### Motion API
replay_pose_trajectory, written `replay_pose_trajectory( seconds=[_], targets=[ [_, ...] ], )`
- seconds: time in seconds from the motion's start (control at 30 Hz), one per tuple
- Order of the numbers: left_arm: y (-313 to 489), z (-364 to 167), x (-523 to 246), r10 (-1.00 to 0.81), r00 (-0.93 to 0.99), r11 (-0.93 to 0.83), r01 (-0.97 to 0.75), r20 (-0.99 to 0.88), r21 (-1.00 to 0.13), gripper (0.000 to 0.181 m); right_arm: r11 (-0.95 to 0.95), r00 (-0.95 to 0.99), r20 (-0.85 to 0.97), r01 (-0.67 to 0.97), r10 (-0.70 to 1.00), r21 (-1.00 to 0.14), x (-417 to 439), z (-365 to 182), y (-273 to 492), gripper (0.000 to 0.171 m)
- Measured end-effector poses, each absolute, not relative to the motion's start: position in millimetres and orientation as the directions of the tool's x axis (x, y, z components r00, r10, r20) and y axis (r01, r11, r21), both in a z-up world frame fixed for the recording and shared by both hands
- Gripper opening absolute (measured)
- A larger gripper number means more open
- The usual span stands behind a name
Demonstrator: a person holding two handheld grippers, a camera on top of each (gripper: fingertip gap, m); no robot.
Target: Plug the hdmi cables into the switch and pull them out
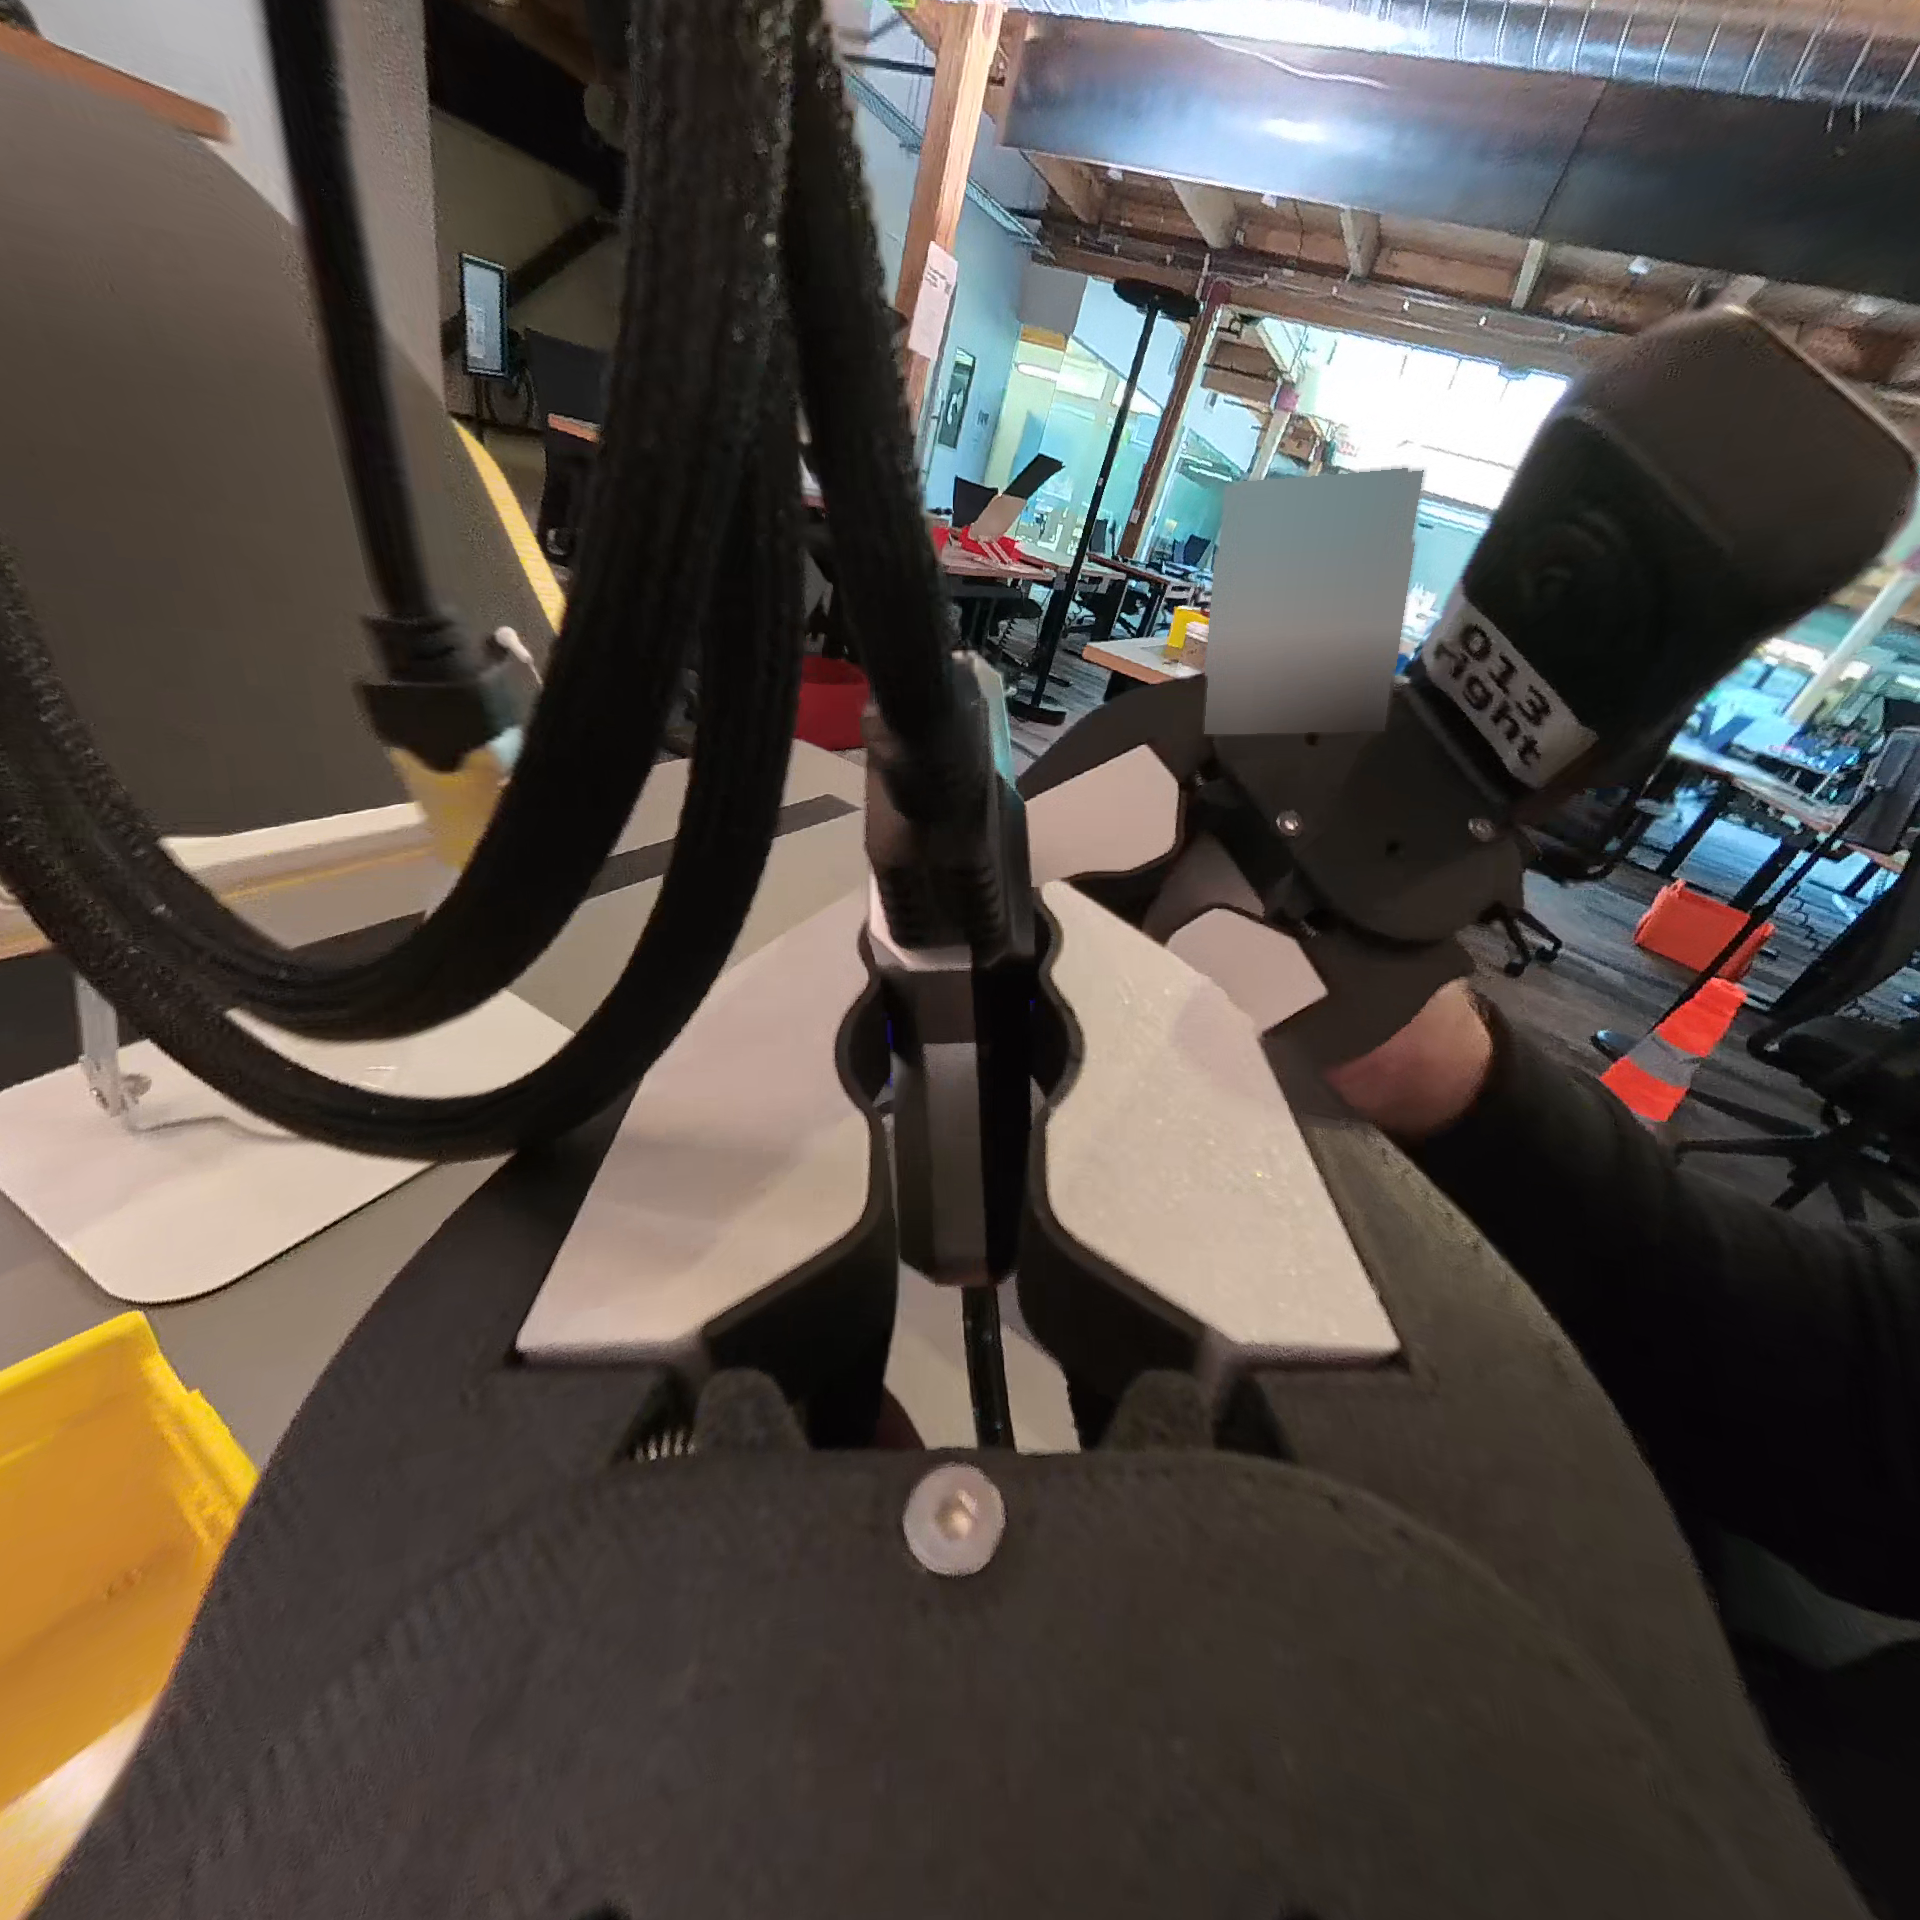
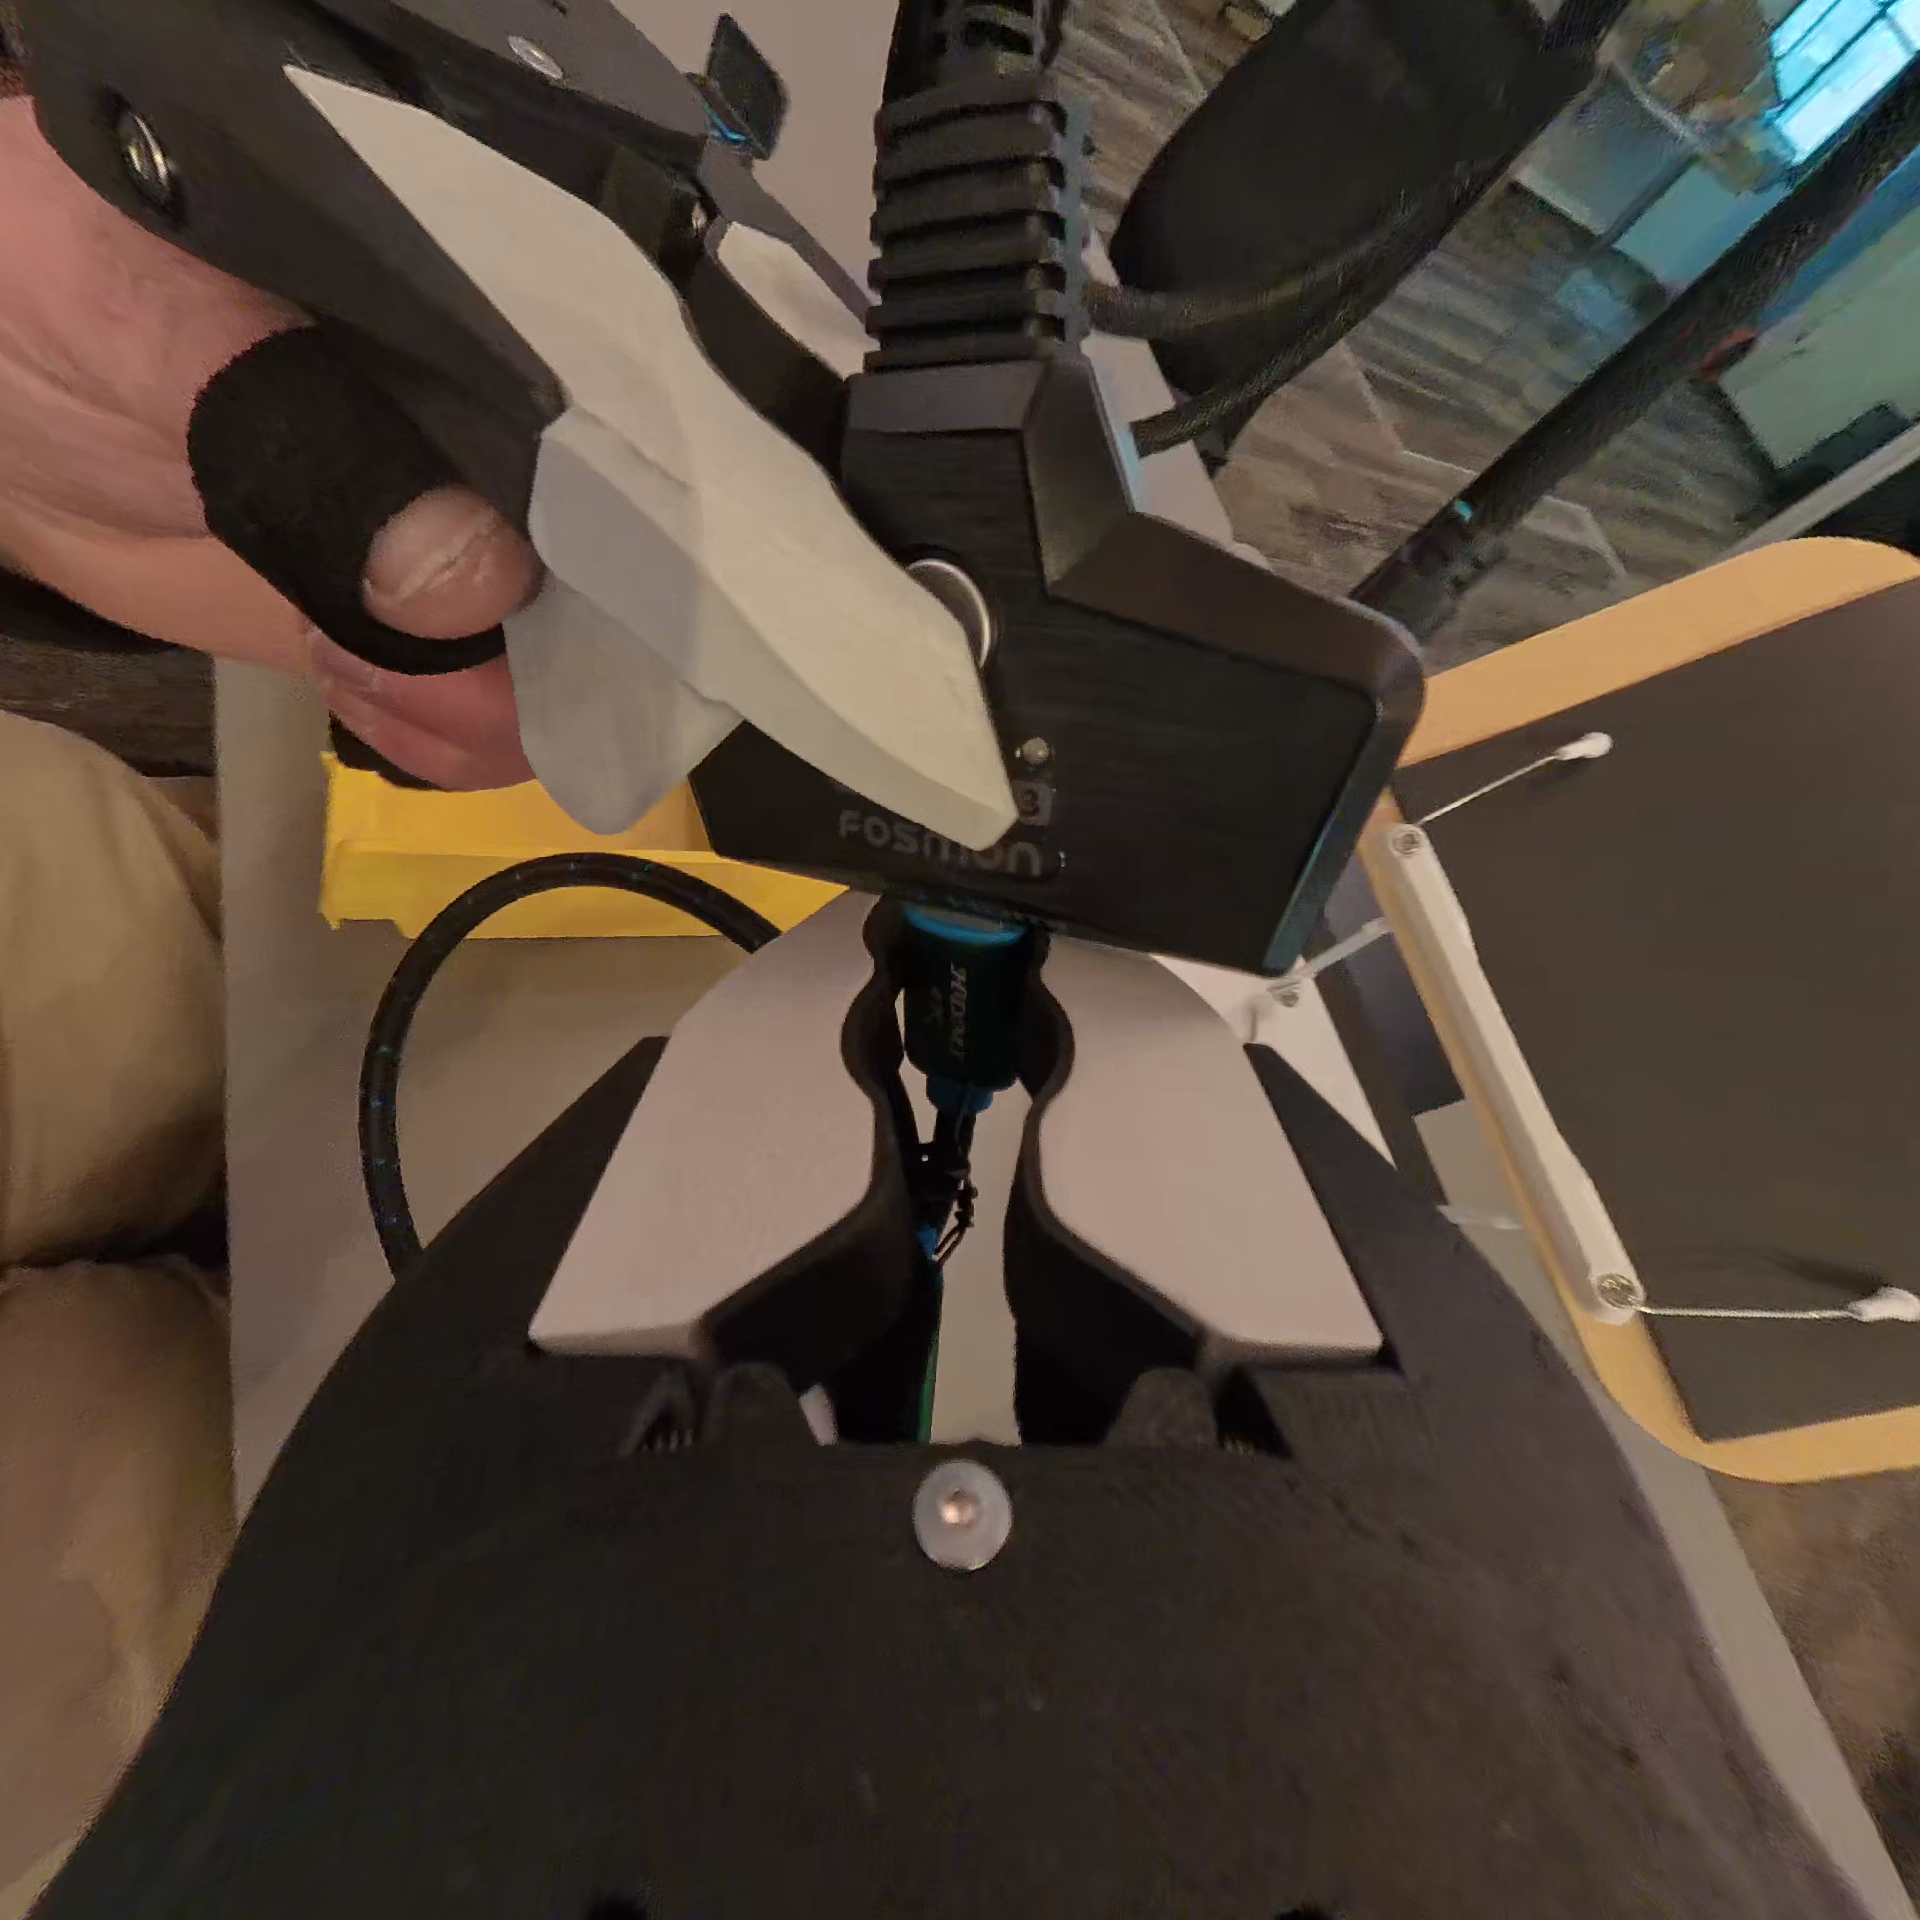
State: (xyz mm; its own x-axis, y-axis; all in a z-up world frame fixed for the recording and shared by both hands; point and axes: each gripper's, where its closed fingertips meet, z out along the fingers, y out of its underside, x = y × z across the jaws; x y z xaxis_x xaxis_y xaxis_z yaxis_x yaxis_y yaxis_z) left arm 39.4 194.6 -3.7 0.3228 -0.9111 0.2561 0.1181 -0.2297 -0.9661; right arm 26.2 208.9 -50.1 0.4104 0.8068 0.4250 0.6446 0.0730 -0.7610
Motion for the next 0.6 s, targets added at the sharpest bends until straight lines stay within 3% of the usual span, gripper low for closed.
replay_pose_trajectory(
  seconds=[0.2, 0.3, 0.43, 0.6],
  targets=[
    [189.1, -16.3, 19.0, -0.896, 0.443, 0.002, -0.064, -0.03, -0.998, 0.035, -0.04, 0.36, 0.282, 0.676, 0.889, -0.736, 42.8, -64.9, 200.6, 0.016],
    [182.3, -20.3, 6.0, -0.79, 0.505, 0.246, -0.258, -0.348, -0.934, 0.037, -0.099, 0.322, 0.207, 0.723, 0.924, -0.684, 57.6, -82.0, 194.6, 0.017],
    [167.9, -23.1, 7.3, -0.514, 0.381, 0.528, -0.566, -0.769, -0.633, 0.044, -0.154, 0.266, 0.093, 0.772, 0.959, -0.616, 63.6, -102.5, 179.5, 0.016],
    [180.6, -48.0, 7.6, -0.21, 0.039, 0.591, -0.791, -0.977, -0.158, 0.055, -0.176, 0.219, 0.004, 0.793, 0.976, -0.583, 58.0, -112.4, 164.3, 0.016]
  ],
)
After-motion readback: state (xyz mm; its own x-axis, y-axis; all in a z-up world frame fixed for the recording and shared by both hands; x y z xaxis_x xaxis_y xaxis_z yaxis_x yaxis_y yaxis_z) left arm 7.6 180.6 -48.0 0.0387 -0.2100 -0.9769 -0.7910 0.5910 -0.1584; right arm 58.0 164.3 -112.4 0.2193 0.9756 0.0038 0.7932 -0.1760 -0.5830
